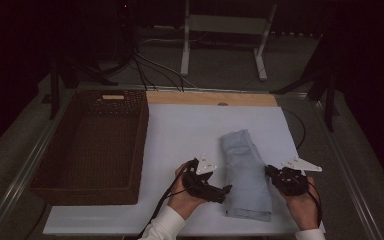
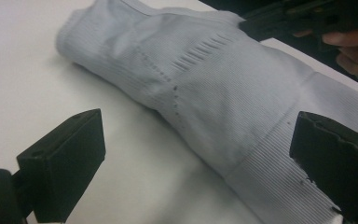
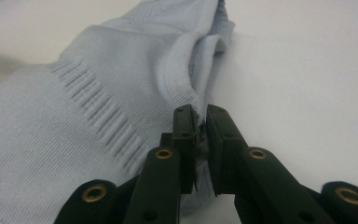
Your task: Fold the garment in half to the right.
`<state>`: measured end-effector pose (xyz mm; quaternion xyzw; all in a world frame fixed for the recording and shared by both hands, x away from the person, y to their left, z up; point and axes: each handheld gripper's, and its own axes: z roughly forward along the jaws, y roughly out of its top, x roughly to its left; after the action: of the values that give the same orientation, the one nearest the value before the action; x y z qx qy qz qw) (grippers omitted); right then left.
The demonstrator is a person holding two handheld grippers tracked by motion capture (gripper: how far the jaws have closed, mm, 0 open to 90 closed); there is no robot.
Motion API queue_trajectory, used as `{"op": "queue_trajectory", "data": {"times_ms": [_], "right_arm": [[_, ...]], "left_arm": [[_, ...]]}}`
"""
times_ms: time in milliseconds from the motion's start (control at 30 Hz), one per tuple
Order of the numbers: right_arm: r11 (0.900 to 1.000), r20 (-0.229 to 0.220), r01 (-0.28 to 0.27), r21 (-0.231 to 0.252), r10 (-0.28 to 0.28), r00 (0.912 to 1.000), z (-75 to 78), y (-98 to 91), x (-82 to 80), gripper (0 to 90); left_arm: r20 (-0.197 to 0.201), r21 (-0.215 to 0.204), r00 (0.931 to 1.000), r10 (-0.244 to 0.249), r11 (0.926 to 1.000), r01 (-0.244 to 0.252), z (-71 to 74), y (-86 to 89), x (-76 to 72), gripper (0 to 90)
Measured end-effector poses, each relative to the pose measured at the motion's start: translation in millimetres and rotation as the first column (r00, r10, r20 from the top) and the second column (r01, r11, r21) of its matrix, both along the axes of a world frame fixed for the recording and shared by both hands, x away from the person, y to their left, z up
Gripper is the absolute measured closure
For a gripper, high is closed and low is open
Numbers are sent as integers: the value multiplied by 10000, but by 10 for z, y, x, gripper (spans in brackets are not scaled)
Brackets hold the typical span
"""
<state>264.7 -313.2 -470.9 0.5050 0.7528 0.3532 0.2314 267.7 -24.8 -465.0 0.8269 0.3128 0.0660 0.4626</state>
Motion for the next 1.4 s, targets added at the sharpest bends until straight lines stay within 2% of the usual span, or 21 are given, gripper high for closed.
{"op": "queue_trajectory", "data": {"times_ms": [300,500,567,633,700,767,867,1100,1400], "right_arm": [[9999,-126,53,-126,-55,9999,-28,-7,10,823],[9999,-162,52,-91,-53,9999,-20,-3,-8,796],[9998,-110,148,-93,-149,9998,-16,0,-23,708],[9995,-21,299,-74,-299,9995,-12,3,-41,550],[9991,57,425,-27,-425,9991,2,11,-71,437],[9990,99,445,-39,-444,9990,30,29,-116,367],[9992,93,386,89,-387,9992,59,48,-171,317],[9999,-90,31,112,-30,10000,86,78,-323,304],[9992,-582,-340,216,352,9977,52,75,-542,385]], "left_arm": [[-125,641,9997,-190,9977,198,-112,-168,-40,127],[-140,568,9996,-254,9980,262,-129,-207,-39,153],[-134,628,9995,-270,9976,278,-131,-211,-36,159],[-137,699,9995,-295,9971,304,-141,-218,-33,160],[-110,696,9995,-298,9971,305,-144,-223,-32,160],[-95,668,9996,-273,9974,279,-141,-226,-31,160],[-5,696,9996,-266,9972,266,-121,-221,-30,159],[197,564,9998,-71,9984,60,-60,-169,-17,127],[303,576,9995,41,9983,-58,-18,-108,-6,123]]}}
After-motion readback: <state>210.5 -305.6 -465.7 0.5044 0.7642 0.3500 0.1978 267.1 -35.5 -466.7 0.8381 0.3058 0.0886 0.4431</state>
